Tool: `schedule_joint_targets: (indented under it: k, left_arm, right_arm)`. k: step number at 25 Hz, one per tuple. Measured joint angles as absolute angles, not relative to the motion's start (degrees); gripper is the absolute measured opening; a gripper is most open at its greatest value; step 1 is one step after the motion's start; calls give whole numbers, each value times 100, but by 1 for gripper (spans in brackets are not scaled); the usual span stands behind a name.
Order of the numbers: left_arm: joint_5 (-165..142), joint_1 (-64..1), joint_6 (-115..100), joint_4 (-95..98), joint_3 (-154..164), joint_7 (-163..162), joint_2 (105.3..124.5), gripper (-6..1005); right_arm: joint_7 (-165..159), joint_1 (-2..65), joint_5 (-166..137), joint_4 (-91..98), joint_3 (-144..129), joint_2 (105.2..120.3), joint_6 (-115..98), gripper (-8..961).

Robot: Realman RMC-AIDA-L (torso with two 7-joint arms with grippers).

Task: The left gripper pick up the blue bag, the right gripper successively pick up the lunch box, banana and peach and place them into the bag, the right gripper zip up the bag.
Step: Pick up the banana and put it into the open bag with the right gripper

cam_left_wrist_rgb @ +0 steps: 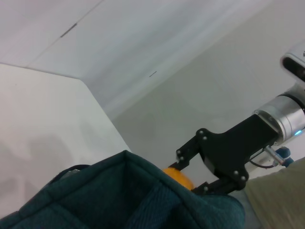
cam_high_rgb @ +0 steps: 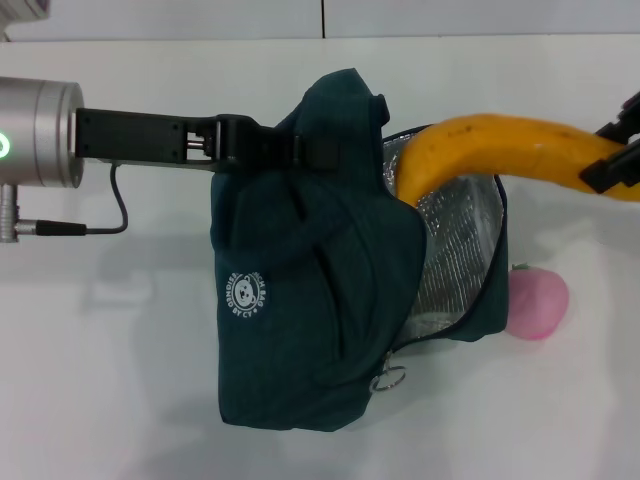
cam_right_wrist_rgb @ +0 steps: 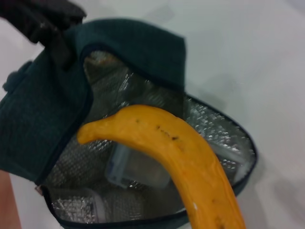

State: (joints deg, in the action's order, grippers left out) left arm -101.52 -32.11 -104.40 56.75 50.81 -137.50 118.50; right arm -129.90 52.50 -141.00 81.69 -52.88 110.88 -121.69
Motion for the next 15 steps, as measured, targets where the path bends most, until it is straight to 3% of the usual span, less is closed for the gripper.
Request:
schedule_joint_targets:
  k: [5,15]
  left_arm:
    - [-10152,-3223,-10441,5674,5086,-13710,11891,52]
    - [-10152,-3226,-10441,5669,5126,-13702,11915,52]
  right_arm:
    - [-13032,5492,-14290,7904,-5718,11151,-12068,438]
    - [-13076,6344,-14793,7307,-6385,11424,-11966,437]
